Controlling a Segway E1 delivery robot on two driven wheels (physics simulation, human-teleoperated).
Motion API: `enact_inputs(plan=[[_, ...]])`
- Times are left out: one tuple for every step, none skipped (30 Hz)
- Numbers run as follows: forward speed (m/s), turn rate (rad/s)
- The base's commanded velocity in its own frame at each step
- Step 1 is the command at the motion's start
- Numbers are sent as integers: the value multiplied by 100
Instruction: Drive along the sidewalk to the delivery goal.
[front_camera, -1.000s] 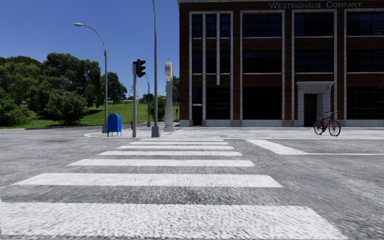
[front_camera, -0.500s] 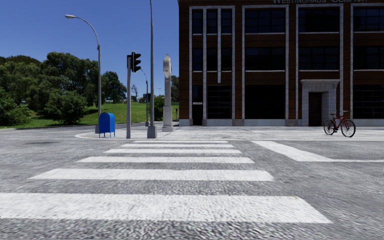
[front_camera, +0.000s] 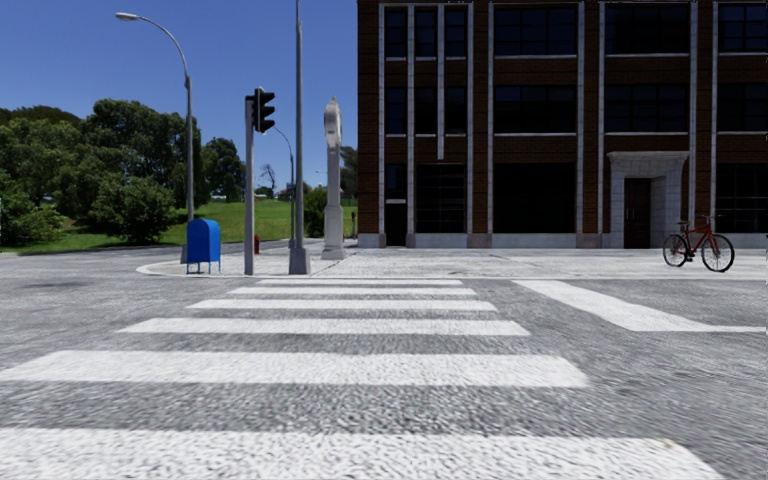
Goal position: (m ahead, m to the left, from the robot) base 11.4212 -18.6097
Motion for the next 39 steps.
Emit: enact_inputs(plan=[[102, 0], [102, 0], [104, 0], [104, 0], [108, 0], [108, 0], [112, 0], [114, 0], [115, 0], [115, 0], [116, 0], [116, 0], [116, 0], [116, 0], [116, 0], [116, 0], [116, 0], [116, 0], [116, 0], [116, 0], [116, 0], [116, 0], [116, 0], [116, 0], [116, 0], [116, 0], [116, 0], [116, 0], [116, 0], [127, 0], [200, 0], [200, 0], [200, 0], [200, 0], [200, 0], [200, 0], [200, 0], [200, 0], [200, 0]])
